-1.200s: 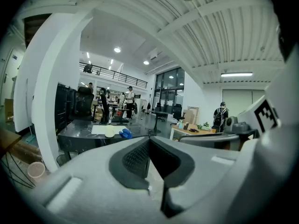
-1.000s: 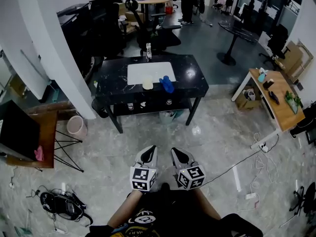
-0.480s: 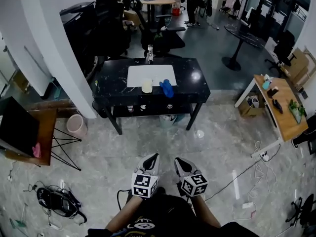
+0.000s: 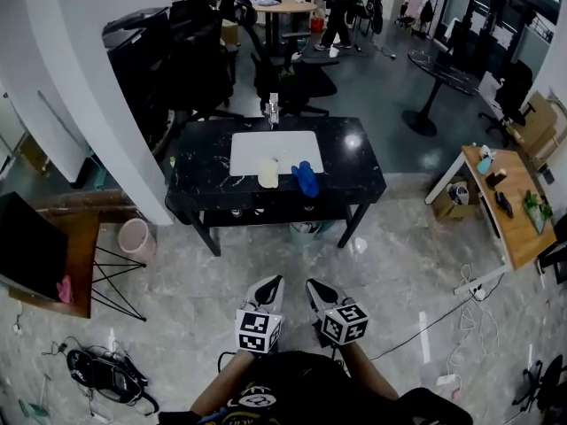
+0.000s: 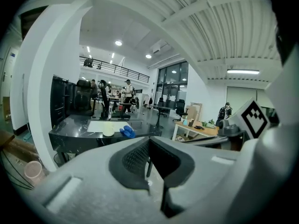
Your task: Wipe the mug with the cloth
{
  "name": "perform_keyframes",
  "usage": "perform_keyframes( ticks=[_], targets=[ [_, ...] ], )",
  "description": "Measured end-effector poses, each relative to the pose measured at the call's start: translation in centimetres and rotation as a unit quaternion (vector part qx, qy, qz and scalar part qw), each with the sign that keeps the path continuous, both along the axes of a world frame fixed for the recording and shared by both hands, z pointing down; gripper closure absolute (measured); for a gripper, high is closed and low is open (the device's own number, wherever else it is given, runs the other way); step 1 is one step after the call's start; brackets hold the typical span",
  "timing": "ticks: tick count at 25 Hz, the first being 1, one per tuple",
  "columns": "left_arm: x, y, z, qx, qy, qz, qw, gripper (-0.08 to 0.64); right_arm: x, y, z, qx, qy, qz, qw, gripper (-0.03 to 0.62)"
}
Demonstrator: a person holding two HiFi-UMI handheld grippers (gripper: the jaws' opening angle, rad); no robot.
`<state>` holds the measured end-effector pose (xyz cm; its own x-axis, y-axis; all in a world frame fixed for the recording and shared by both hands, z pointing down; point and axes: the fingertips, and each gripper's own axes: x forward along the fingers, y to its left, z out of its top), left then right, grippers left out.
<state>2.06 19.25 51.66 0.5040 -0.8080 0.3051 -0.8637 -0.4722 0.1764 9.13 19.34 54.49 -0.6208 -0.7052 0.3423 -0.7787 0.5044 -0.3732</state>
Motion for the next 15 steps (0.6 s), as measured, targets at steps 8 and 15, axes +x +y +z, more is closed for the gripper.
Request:
perform_keyframes(
  ticks=[8,15],
  targets=[
    [-4.6,-9.9,-0.1,0.007,0.019,0.003,0.9998,0.557,-3.6,-9.1,-2.1,0.033,0.011,0.015,0.999,0.591],
    [-5.5,-15.6,2.2,-0.011,0.017,0.002,0.9998,0.557,-4.6,-13.3,1.1,0.001,0.018,0.011,1.0,0.591]
  ],
)
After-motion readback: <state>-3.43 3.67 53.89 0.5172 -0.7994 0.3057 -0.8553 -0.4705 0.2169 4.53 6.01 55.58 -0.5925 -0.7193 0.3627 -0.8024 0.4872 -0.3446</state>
